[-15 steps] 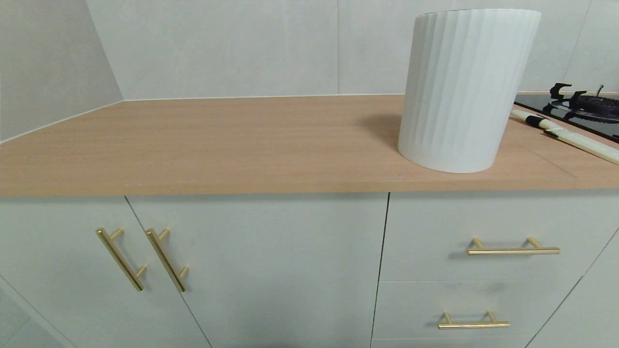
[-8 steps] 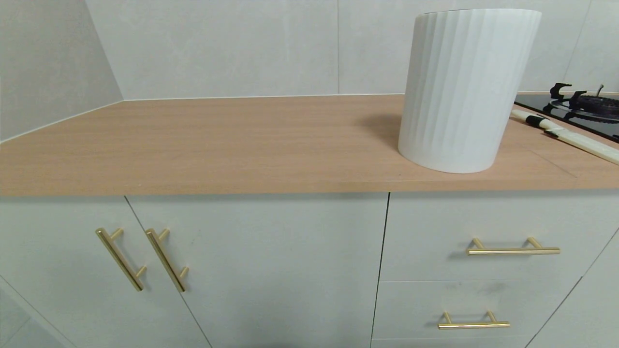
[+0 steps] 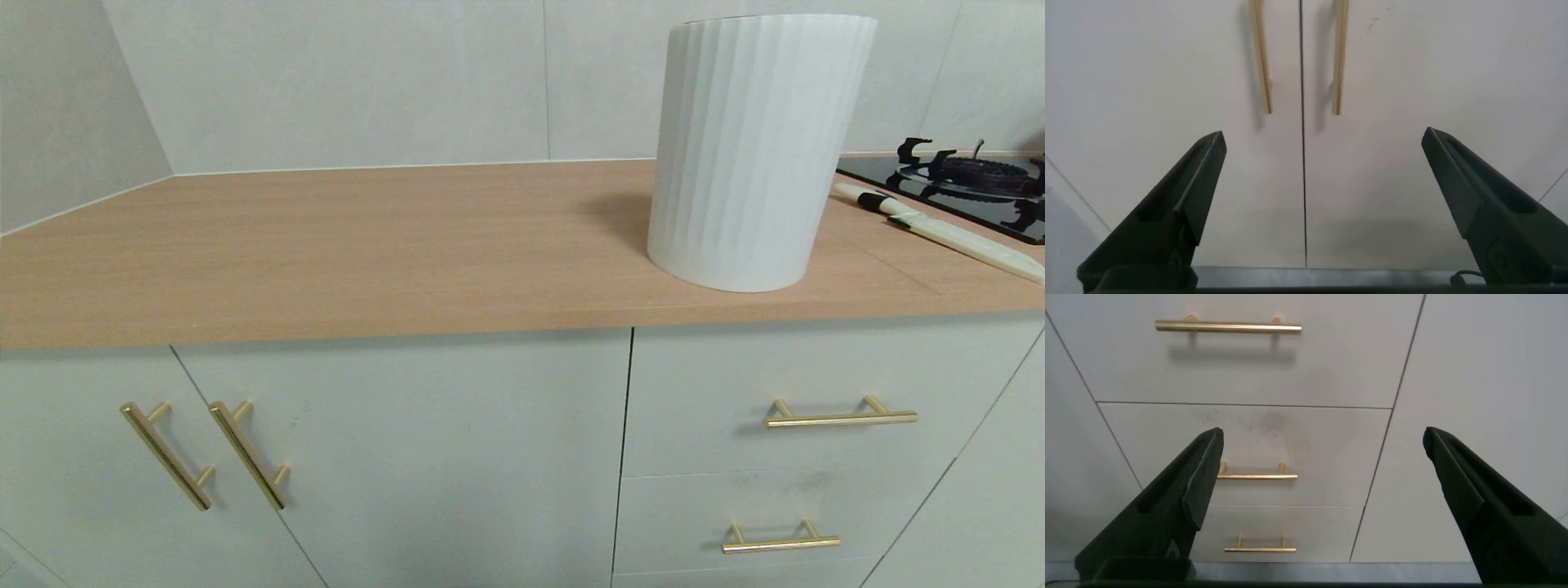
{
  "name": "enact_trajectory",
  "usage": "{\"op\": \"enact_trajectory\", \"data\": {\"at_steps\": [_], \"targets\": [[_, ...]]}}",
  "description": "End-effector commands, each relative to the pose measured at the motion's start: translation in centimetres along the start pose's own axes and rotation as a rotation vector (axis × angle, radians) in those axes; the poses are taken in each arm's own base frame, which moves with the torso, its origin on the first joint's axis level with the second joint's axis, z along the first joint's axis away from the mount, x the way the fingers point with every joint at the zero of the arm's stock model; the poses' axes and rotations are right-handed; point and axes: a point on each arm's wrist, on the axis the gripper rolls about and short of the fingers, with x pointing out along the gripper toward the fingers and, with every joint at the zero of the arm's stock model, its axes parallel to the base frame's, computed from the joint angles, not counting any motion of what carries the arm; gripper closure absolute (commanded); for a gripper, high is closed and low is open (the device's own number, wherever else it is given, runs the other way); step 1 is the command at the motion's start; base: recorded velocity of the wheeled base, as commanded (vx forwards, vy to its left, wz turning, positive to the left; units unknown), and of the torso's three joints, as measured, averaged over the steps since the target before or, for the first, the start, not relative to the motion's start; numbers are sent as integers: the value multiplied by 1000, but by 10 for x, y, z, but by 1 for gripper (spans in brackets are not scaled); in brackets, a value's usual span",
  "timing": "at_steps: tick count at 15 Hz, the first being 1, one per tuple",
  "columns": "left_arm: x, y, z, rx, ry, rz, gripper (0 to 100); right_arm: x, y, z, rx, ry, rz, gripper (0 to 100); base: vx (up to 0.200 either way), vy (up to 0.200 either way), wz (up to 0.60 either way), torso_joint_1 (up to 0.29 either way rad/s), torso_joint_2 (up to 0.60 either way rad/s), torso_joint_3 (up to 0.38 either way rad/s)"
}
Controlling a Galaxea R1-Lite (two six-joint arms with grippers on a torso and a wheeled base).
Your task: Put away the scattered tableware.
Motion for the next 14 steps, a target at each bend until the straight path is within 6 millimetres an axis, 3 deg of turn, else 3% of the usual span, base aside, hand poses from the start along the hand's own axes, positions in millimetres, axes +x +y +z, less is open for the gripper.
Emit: {"op": "enact_trajectory", "data": {"at_steps": [1, 6, 13, 14], "targets": [[0, 0, 0, 0, 1, 1, 0, 0, 0, 0, 0, 1, 0, 0, 0, 0, 0, 0, 0, 0], [0, 0, 0, 5, 1, 1, 0, 0, 0, 0, 0, 1, 0, 0, 0, 0, 0, 0, 0, 0], [0, 0, 0, 3, 3, 1, 0, 0, 0, 0, -2, 1, 0, 0, 0, -200, 0, 1, 1, 2], [0, 0, 0, 0, 2, 1, 0, 0, 0, 0, 0, 1, 0, 0, 0, 0, 0, 0, 0, 0]]}}
